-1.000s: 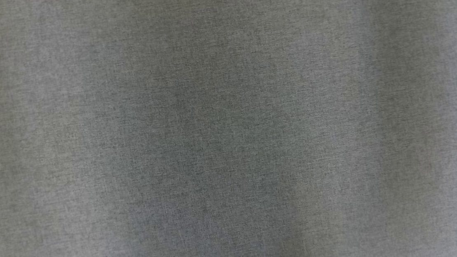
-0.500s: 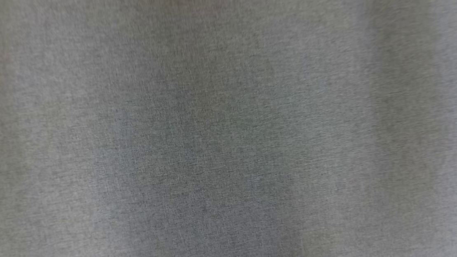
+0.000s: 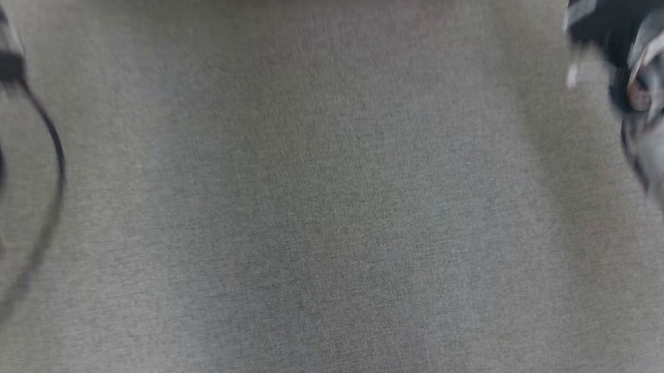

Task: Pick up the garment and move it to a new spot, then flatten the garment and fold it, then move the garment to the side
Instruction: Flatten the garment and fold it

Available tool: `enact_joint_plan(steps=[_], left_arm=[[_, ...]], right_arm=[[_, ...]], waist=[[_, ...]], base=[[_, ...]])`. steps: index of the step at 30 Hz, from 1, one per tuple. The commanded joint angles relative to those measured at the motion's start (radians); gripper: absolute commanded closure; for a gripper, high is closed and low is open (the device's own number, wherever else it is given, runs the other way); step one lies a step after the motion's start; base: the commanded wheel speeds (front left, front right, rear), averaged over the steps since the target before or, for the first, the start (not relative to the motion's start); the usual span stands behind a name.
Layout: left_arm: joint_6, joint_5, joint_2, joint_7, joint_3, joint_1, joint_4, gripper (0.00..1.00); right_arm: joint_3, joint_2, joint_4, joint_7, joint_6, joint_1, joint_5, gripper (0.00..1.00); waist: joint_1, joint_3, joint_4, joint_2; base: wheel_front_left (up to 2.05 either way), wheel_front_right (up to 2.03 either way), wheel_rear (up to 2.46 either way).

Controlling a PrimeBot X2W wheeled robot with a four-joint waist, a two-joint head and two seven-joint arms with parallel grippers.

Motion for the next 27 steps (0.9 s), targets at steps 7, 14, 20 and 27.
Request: enact_joint_plan(steps=[7, 14, 20, 27], left_arm=[[0.108, 0.068, -0.028, -0.003, 0.149, 0.462, -0.298, 1.00], [0.116, 0.092, -0.138, -0.003, 0.254, 0.836, -0.404, 1.00], [0.085, 0.113, -0.265, -0.003, 0.335, 1.069, -0.378, 1.00], [0.021, 0.139, -0.356, -0.004, 0.387, 1.232, -0.329, 1.00]], right_arm=[[-0.050, -0.016, -0.174, 0.004, -0.002, 0.358, -0.013, 1.00], [-0.153, 0.024, -0.309, 0.045, -0.002, 0.628, -0.041, 1.00], [-0.237, 0.070, -0.357, 0.070, -0.002, 0.833, -0.068, 1.00], [-0.309, 0.109, -0.385, 0.088, -0.002, 1.029, -0.097, 1.00]], waist=[[0.0004, -0.105, 0.019, 0.0002], [0.0004, -0.148, 0.010, 0.0002], [0.0004, -0.196, 0.015, 0.0002], [0.0004, -0.263, 0.037, 0.0002]], base=[[0.00, 0.00, 0.00], [0.00, 0.00, 0.00], [0.00, 0.00, 0.00], [0.00, 0.00, 0.00]])
